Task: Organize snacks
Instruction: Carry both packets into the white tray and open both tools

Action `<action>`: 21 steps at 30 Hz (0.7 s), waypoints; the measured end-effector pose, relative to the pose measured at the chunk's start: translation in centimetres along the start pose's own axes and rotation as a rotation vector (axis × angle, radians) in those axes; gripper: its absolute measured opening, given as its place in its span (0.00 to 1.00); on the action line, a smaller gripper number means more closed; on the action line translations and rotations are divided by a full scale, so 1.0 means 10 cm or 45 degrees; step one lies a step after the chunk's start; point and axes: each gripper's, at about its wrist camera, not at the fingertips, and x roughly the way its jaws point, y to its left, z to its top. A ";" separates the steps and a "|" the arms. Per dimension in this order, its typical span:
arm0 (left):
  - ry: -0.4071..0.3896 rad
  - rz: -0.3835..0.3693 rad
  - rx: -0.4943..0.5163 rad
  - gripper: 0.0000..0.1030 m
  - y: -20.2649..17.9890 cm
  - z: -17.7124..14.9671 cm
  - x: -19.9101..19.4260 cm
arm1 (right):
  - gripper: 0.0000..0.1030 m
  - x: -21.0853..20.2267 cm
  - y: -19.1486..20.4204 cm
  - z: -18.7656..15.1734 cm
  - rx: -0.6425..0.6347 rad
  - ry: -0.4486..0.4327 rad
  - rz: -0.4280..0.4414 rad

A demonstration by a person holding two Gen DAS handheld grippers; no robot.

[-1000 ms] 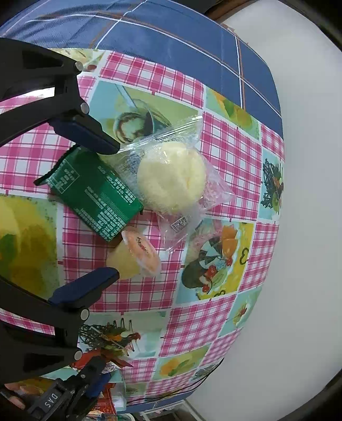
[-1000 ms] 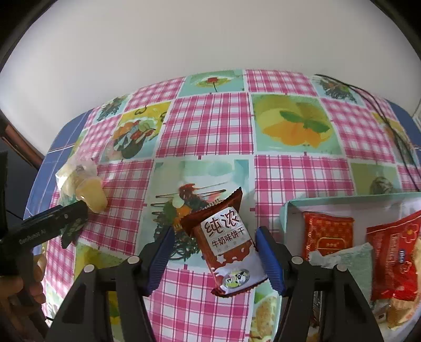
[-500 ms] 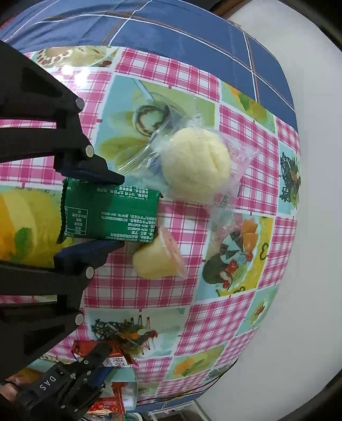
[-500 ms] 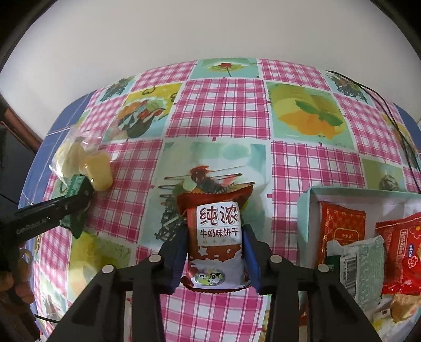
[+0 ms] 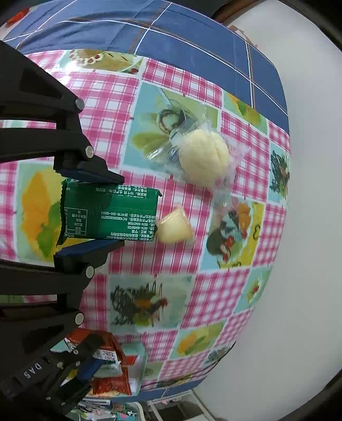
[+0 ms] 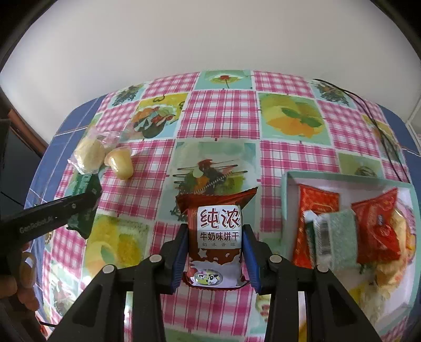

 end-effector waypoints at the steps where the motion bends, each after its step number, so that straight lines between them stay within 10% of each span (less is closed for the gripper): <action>1: -0.004 -0.007 0.004 0.40 -0.05 -0.01 -0.04 | 0.40 -0.05 -0.01 -0.03 0.008 -0.006 0.004; 21: -0.061 -0.145 0.240 0.40 -1.43 -0.34 -0.39 | 0.41 -0.71 -0.86 -0.25 0.186 -0.107 -0.067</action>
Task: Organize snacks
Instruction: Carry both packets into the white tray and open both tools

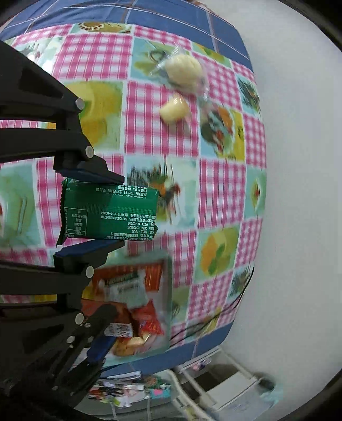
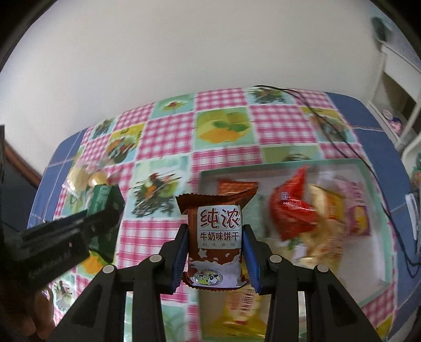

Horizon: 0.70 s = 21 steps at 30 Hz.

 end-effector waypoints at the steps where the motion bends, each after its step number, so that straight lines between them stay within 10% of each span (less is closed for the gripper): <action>1: -0.001 -0.002 0.015 0.40 -0.06 -0.01 0.00 | 0.41 -0.02 -0.08 0.00 0.018 -0.003 -0.005; 21: 0.000 -0.064 0.343 0.40 -1.35 -0.29 0.04 | 0.41 -0.33 -1.60 -0.12 0.370 -0.038 -0.127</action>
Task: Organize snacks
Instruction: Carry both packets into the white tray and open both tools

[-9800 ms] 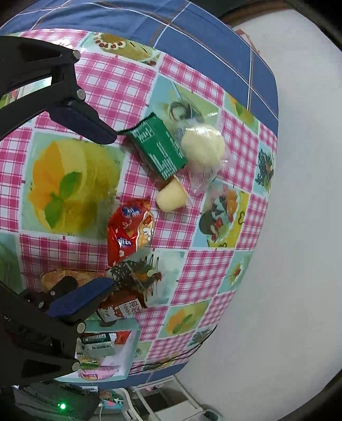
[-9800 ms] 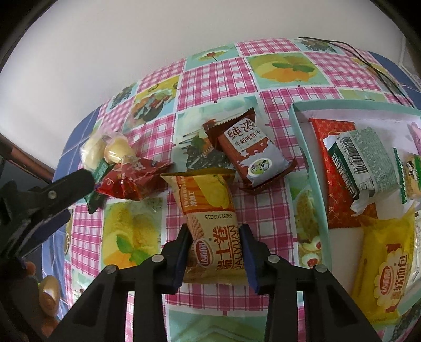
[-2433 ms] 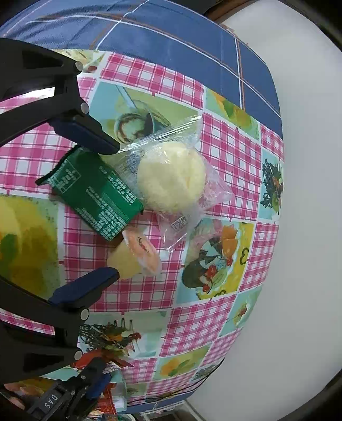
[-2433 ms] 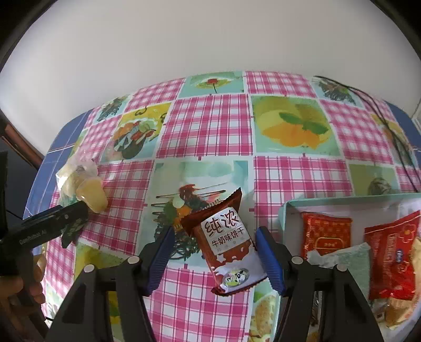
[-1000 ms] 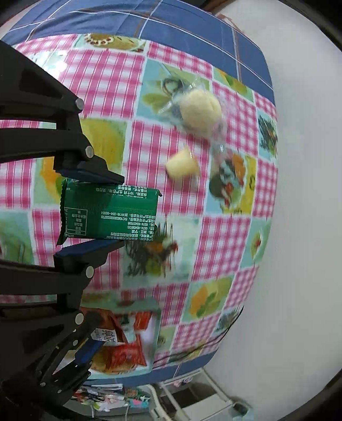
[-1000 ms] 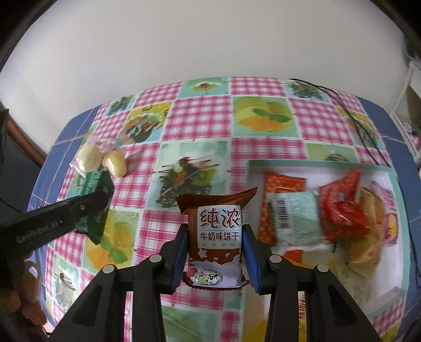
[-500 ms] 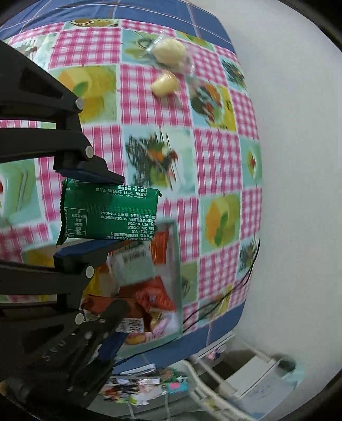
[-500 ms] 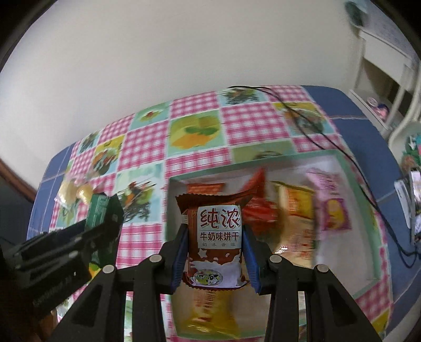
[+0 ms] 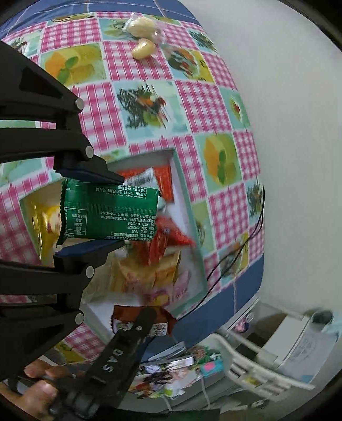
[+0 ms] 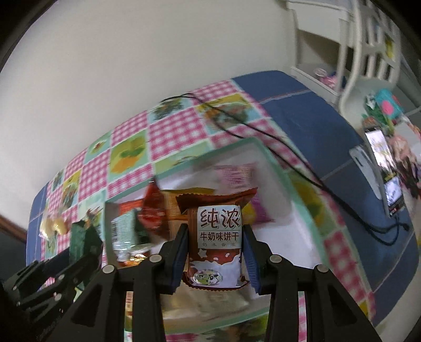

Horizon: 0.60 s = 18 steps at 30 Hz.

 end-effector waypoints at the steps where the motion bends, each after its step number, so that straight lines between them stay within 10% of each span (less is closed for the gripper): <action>1: 0.003 -0.004 0.017 0.40 -0.06 -0.01 0.01 | 0.41 0.00 -0.05 0.00 0.009 0.002 -0.007; 18: 0.090 0.066 0.211 0.40 -0.63 -0.17 0.30 | 0.41 0.29 -0.31 -0.11 0.061 0.128 -0.071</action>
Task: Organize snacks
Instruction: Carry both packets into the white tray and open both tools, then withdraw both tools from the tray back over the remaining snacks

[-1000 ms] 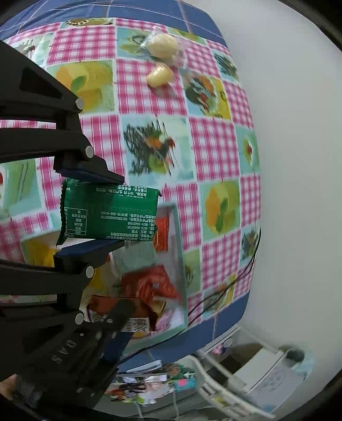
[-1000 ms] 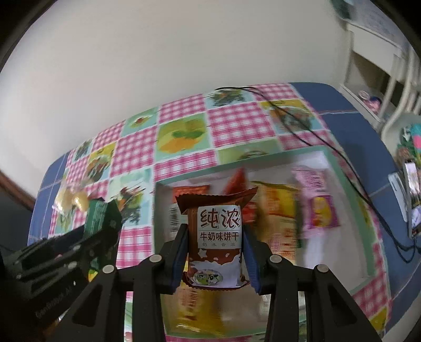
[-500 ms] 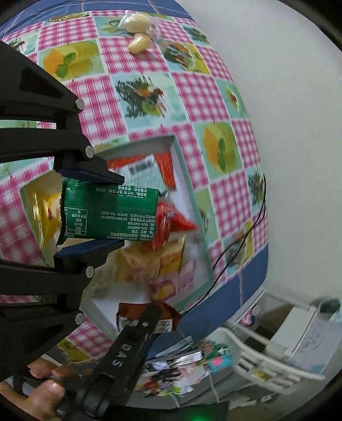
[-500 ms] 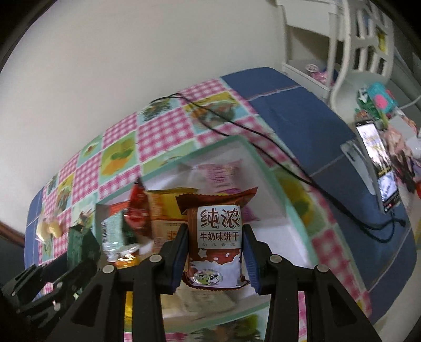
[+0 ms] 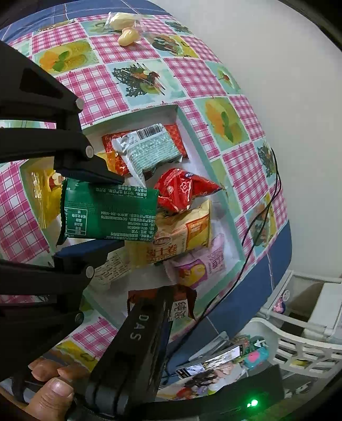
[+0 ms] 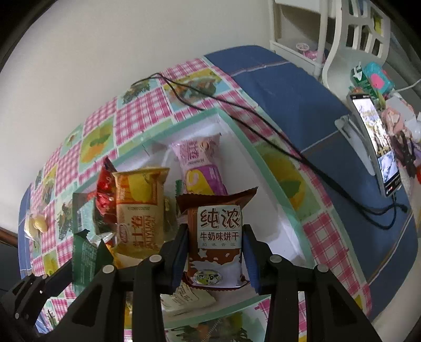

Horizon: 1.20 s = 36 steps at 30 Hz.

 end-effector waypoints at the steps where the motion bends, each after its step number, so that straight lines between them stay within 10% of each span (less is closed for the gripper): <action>1: 0.006 0.001 0.004 0.40 -0.01 0.00 0.02 | 0.41 0.02 0.00 -0.01 0.002 0.009 -0.002; 30: -0.012 -0.022 -0.167 0.48 0.38 0.06 -0.07 | 0.42 -0.11 0.19 -0.02 -0.047 -0.004 -0.065; 36: -0.042 0.061 -0.343 0.75 0.82 0.03 -0.10 | 0.58 -0.17 0.45 -0.06 -0.112 -0.028 -0.050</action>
